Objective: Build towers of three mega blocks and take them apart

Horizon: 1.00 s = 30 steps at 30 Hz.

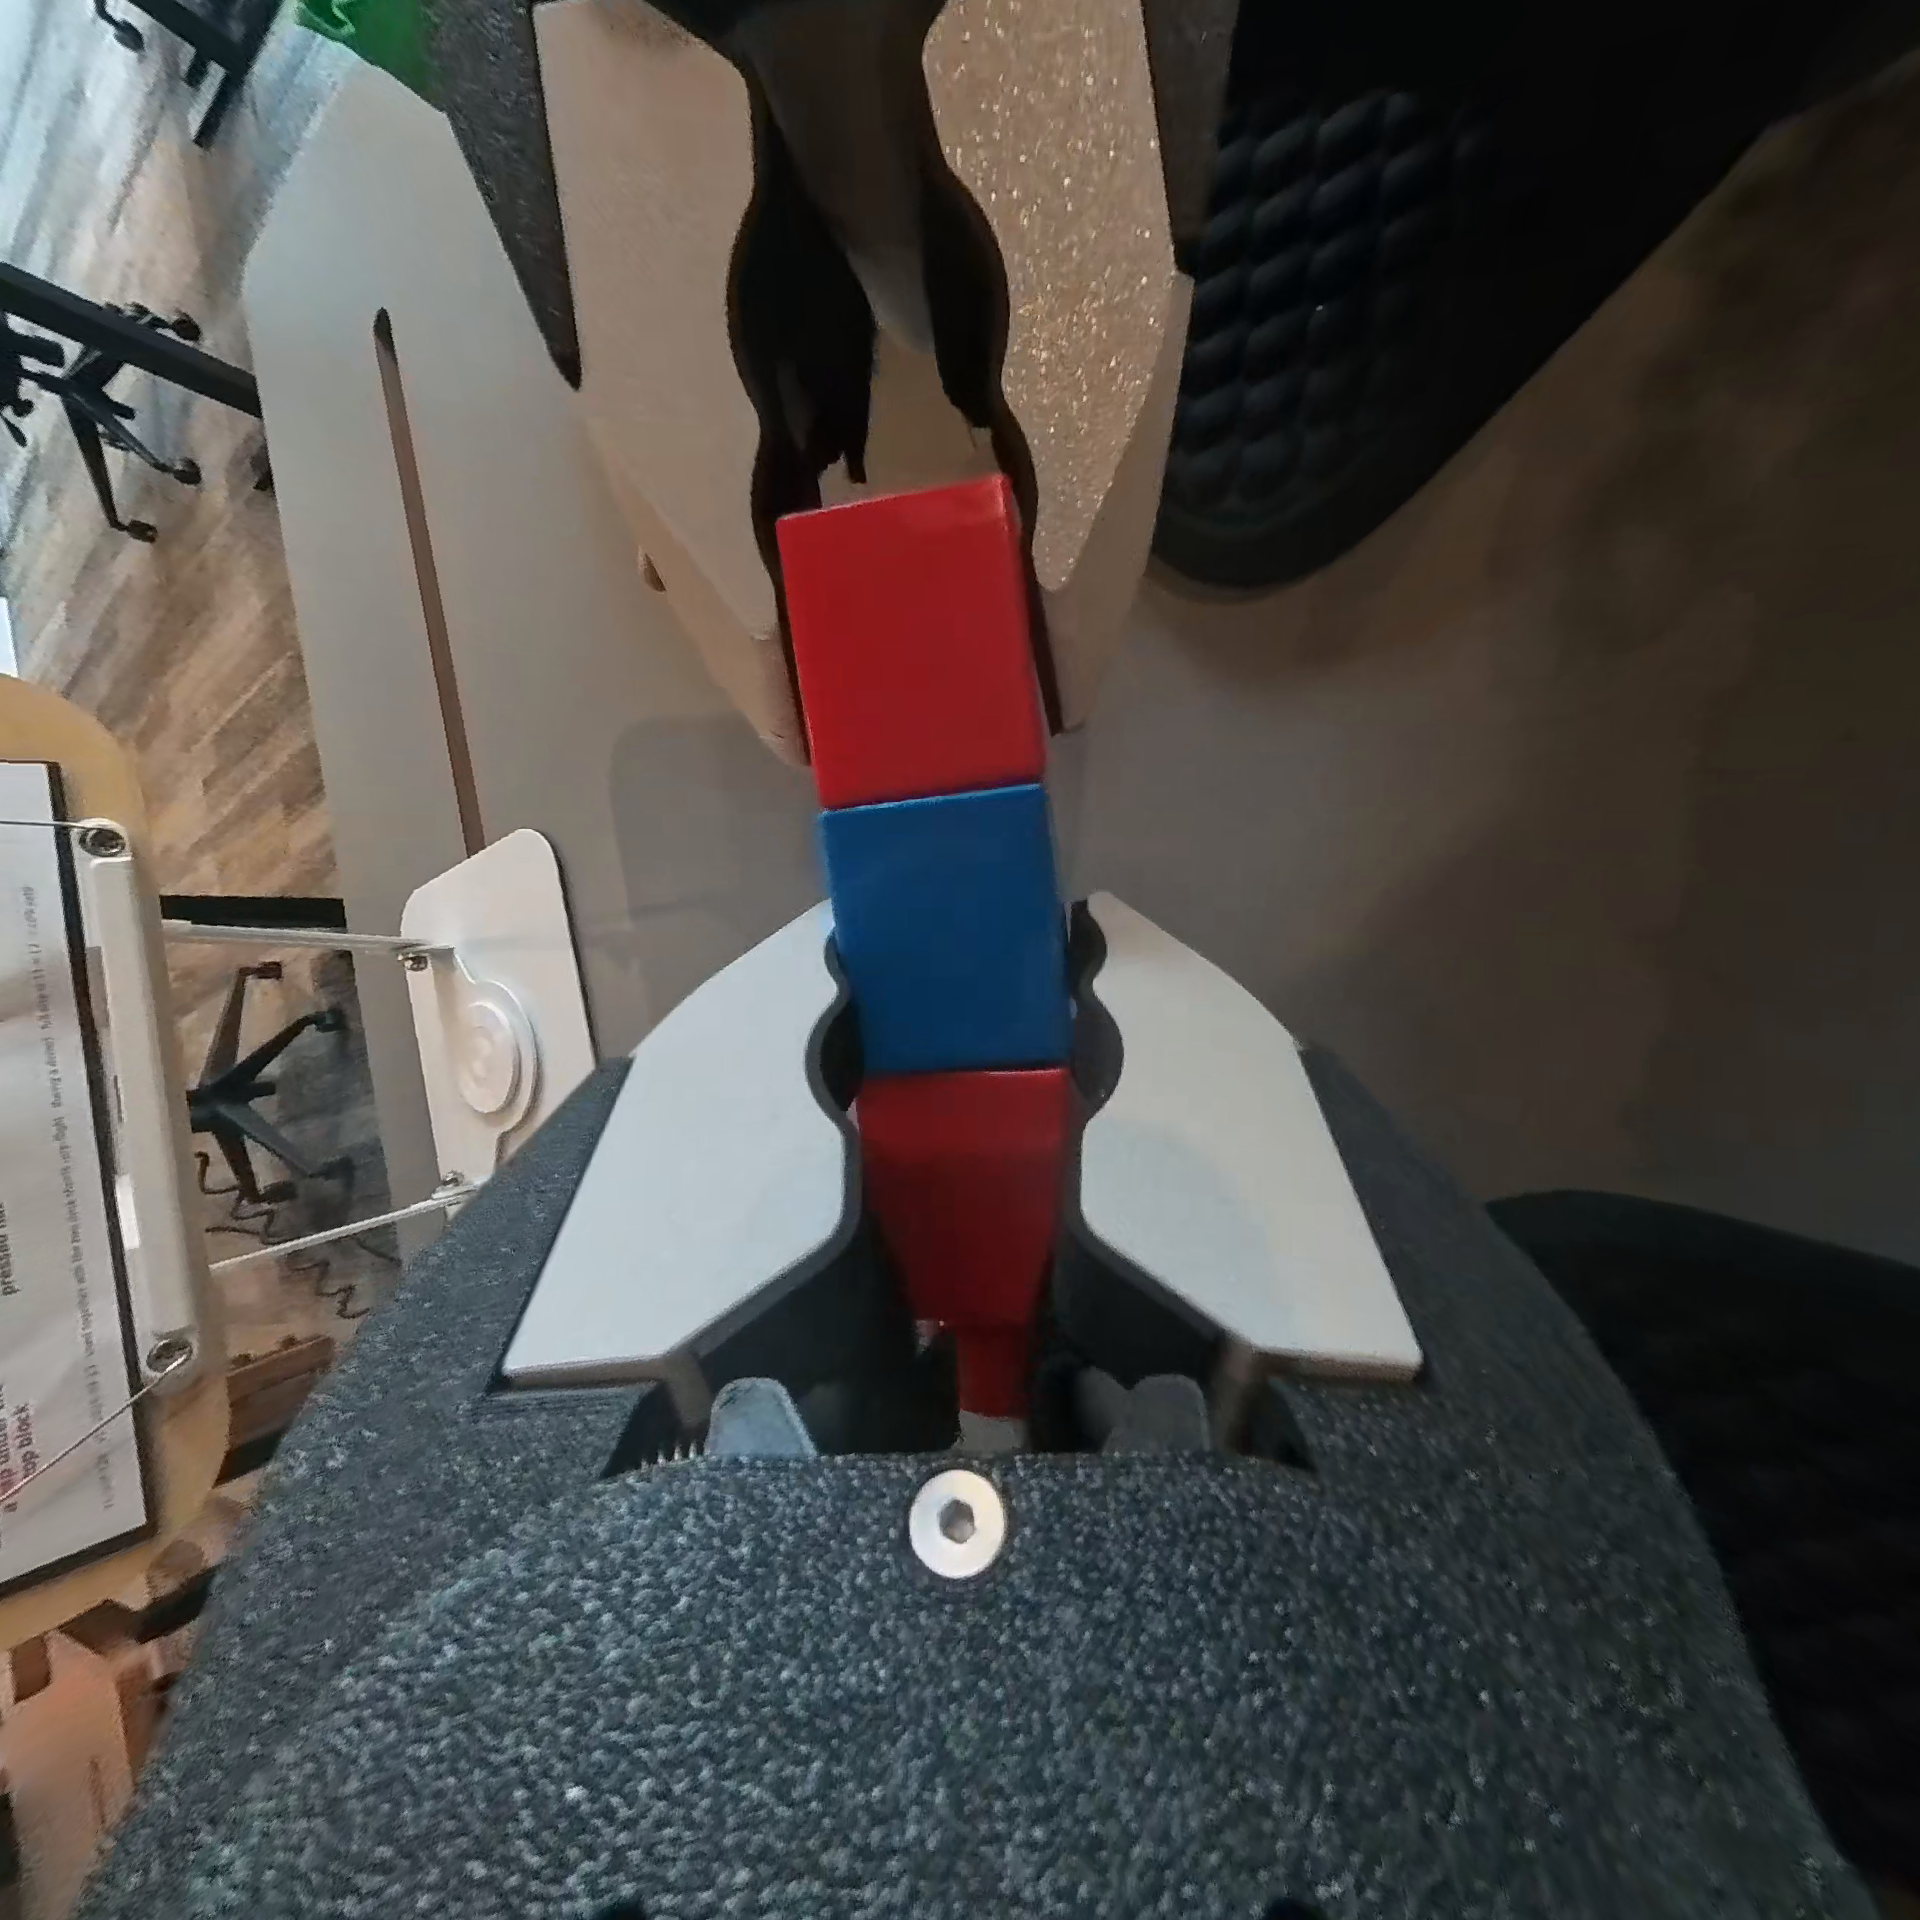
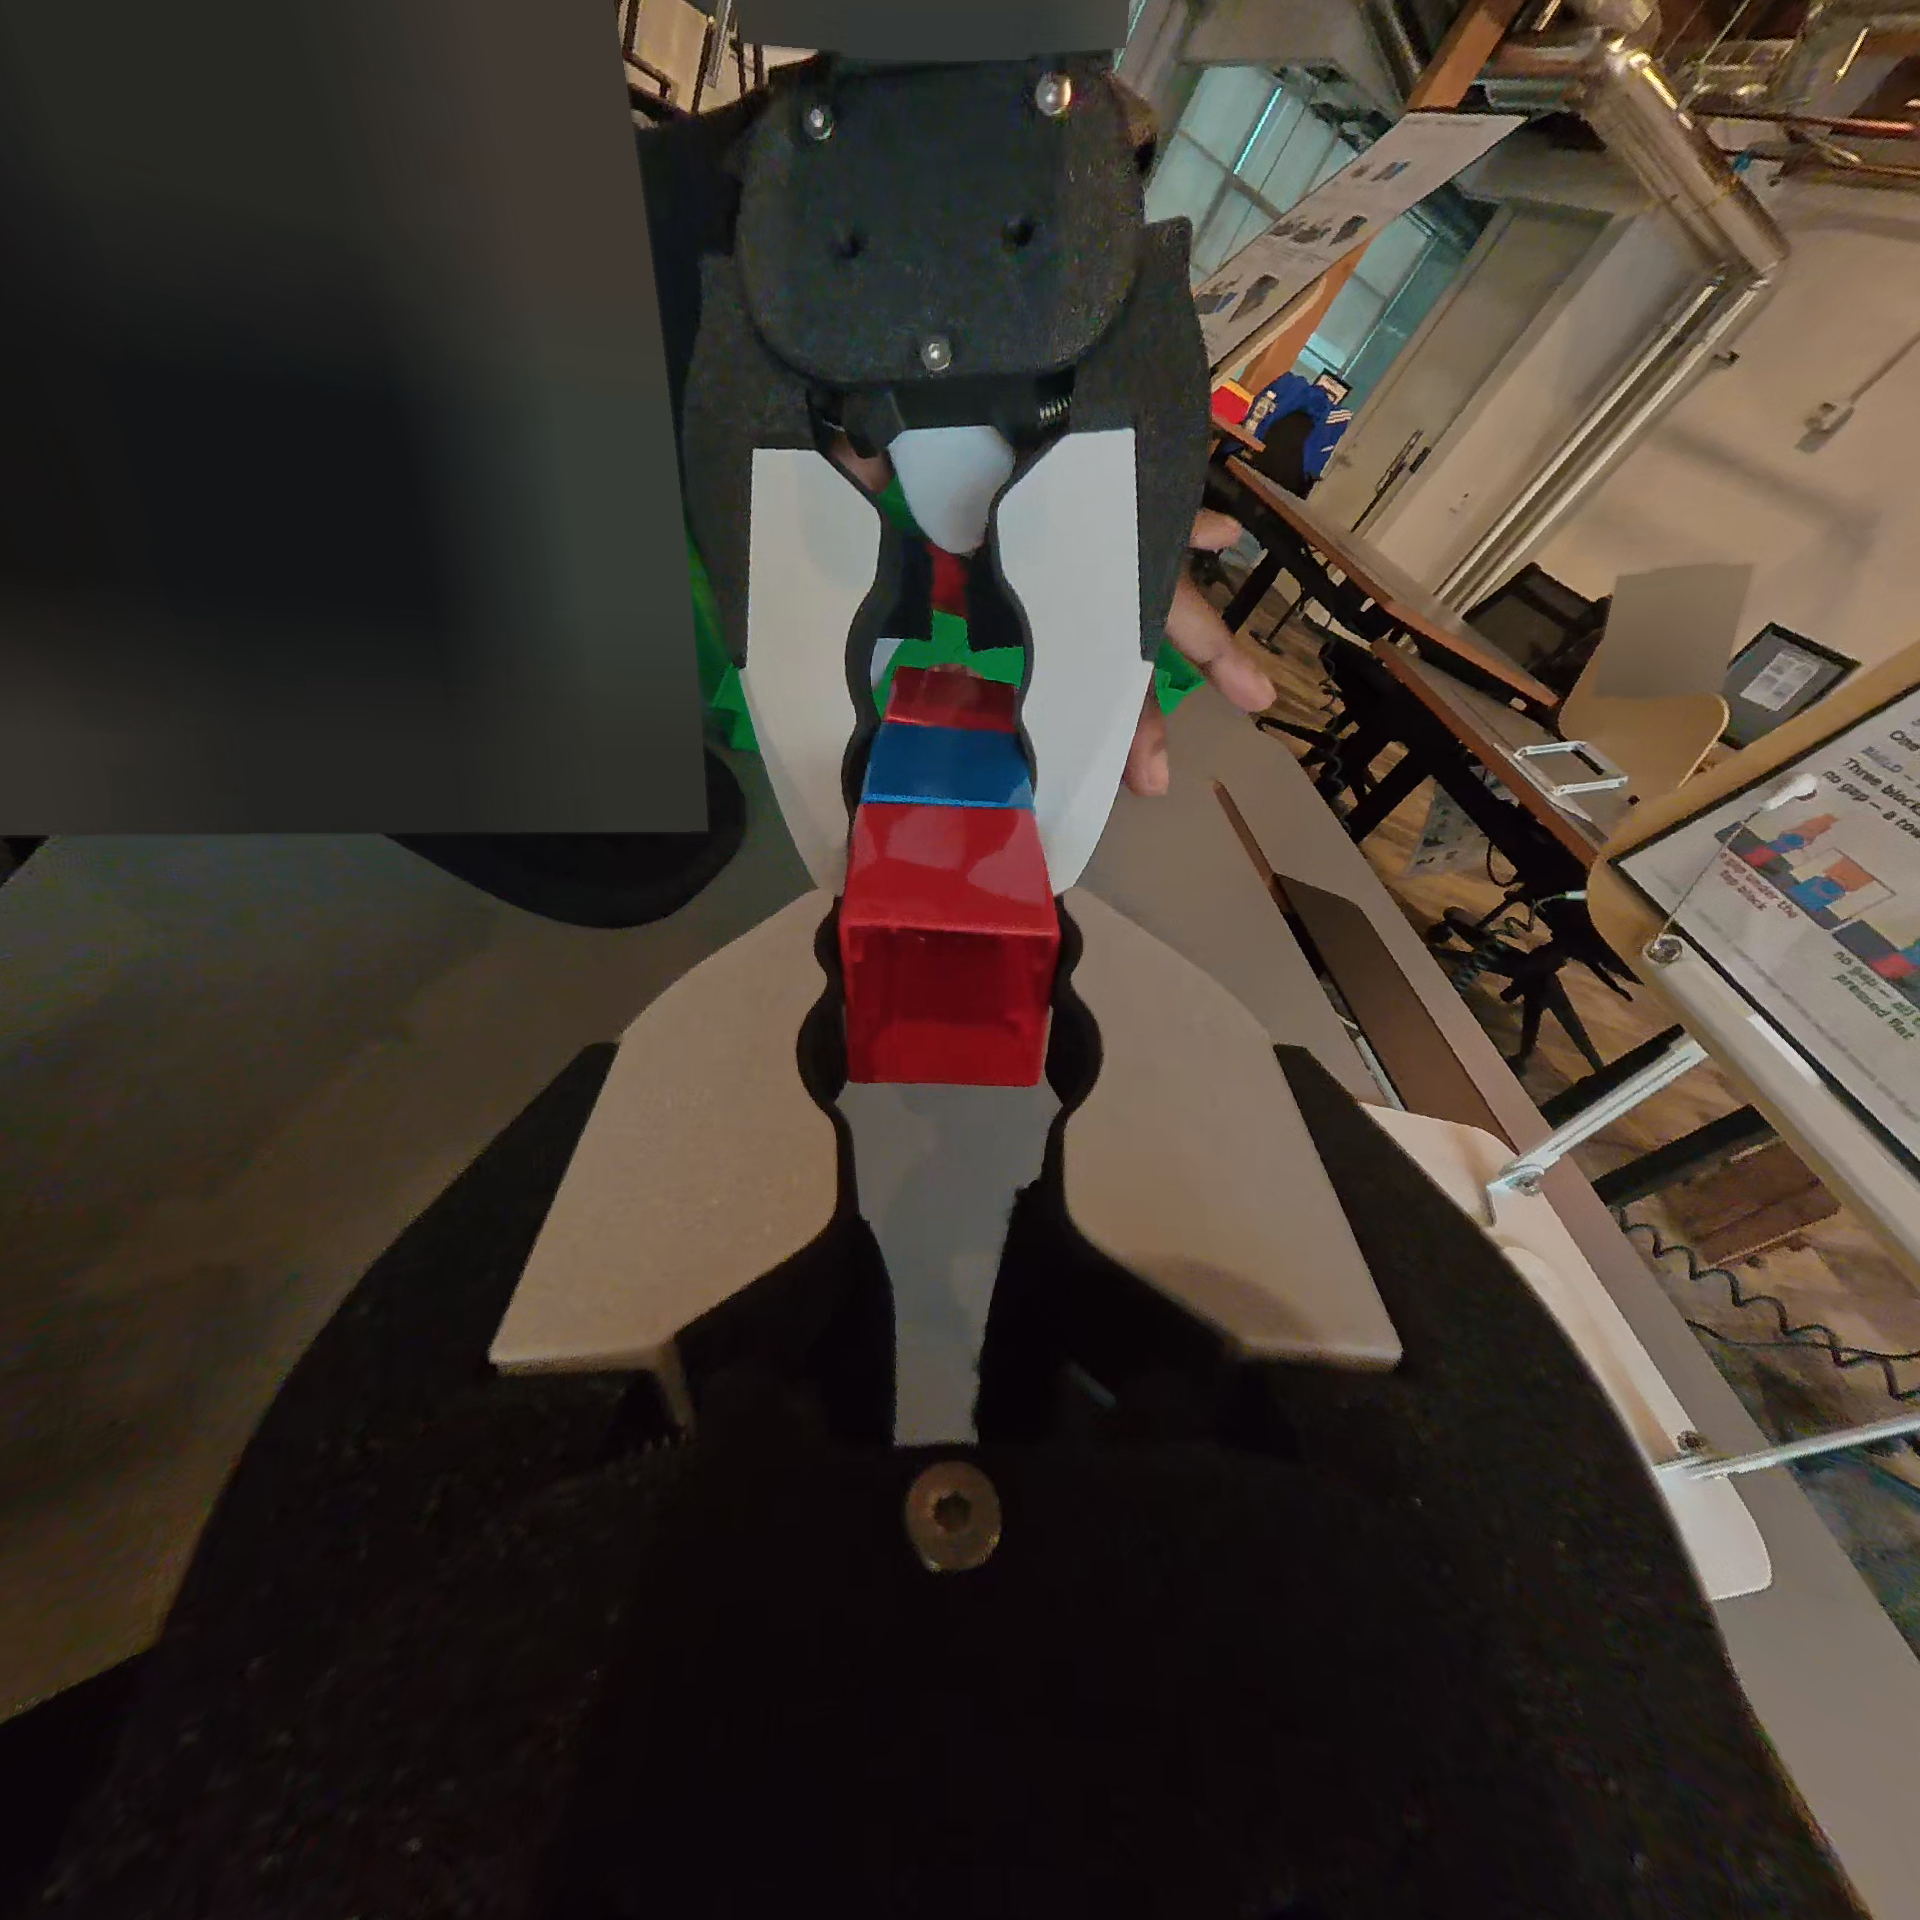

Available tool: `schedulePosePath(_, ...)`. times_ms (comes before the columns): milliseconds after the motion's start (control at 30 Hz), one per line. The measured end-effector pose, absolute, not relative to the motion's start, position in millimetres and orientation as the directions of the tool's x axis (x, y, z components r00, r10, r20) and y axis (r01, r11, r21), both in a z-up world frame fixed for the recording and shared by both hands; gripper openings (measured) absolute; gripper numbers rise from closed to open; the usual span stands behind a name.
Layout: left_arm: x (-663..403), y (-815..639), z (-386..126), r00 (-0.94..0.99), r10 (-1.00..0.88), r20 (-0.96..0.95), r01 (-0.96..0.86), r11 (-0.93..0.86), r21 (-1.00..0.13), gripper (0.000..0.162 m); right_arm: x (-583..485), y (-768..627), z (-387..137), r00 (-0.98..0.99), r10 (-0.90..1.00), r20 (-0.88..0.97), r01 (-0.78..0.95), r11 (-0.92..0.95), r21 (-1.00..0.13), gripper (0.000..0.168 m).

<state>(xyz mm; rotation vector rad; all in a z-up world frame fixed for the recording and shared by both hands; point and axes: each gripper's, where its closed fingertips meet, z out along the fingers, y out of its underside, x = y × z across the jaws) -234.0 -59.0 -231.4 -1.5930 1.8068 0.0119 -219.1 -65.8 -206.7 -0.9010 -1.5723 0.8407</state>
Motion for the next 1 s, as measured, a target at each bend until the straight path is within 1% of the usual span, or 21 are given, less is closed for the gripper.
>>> schedulePosePath(200, -237.6, -66.8, -226.0, 0.003, -0.867, -0.498, -0.872, 0.242, -0.426, 0.037, -218.5, -72.2, -201.4, -0.134, 0.87, 0.475, 0.121, 0.49, -0.863, 0.035)
schedulePosePath(267, -260.1, -58.9, -227.0, 0.015, -0.848, -0.53, -0.921, 0.194, -0.337, 0.037, -207.7, -64.9, -199.1, -0.099, 0.867, 0.489, 0.151, 0.498, -0.854, 0.036)
schedulePosePath(300, -273.4, -53.7, -224.4, 0.04, -0.834, -0.55, -0.933, 0.165, -0.319, 0.037, -198.3, -61.0, -194.2, -0.07, 0.873, 0.482, 0.138, 0.487, -0.862, 0.036)
schedulePosePath(400, -283.1, -60.7, -208.5, 0.104, -0.839, -0.535, -0.892, 0.159, -0.423, 0.037, -177.5, -59.1, -182.8, -0.027, 0.869, 0.495, 0.135, 0.494, -0.859, 0.035)
schedulePosePath(500, -284.6, -62.6, -200.6, 0.115, -0.828, -0.549, -0.881, 0.171, -0.442, 0.037, -163.4, -51.2, -176.8, 0.023, 0.859, 0.511, 0.217, 0.494, -0.842, 0.035)
schedulePosePath(600, -281.6, -61.5, -200.8, 0.113, -0.823, -0.557, -0.878, 0.179, -0.443, 0.037, -130.7, -29.9, -164.4, 0.156, 0.838, 0.522, 0.352, 0.447, -0.822, 0.035)
schedulePosePath(667, -276.8, -62.2, -202.3, 0.11, -0.826, -0.553, -0.867, 0.192, -0.459, 0.037, -92.4, -6.2, -157.9, 0.297, 0.809, 0.507, 0.473, 0.336, -0.814, 0.035)
schedulePosePath(733, -273.9, -61.8, -204.1, 0.112, -0.827, -0.552, -0.858, 0.2, -0.474, 0.037, -45.5, 15.1, -158.3, 0.412, 0.759, 0.503, 0.594, 0.195, -0.78, 0.036)
schedulePosePath(833, -271.9, -61.1, -205.8, 0.115, -0.828, -0.548, -0.844, 0.209, -0.494, 0.037, 20.8, 36.7, -164.1, 0.538, 0.684, 0.493, 0.7, -0.037, -0.713, 0.036)
schedulePosePath(900, -272.3, -60.3, -206.2, 0.121, -0.828, -0.548, -0.838, 0.211, -0.504, 0.038, 59.1, 47.0, -177.7, 0.591, 0.648, 0.48, 0.74, -0.199, -0.643, 0.036)
schedulePosePath(1000, -272.0, -60.2, -206.1, 0.124, -0.826, -0.55, -0.83, 0.217, -0.514, 0.038, 107.1, 56.2, -212.9, 0.668, 0.607, 0.431, 0.735, -0.444, -0.513, 0.036)
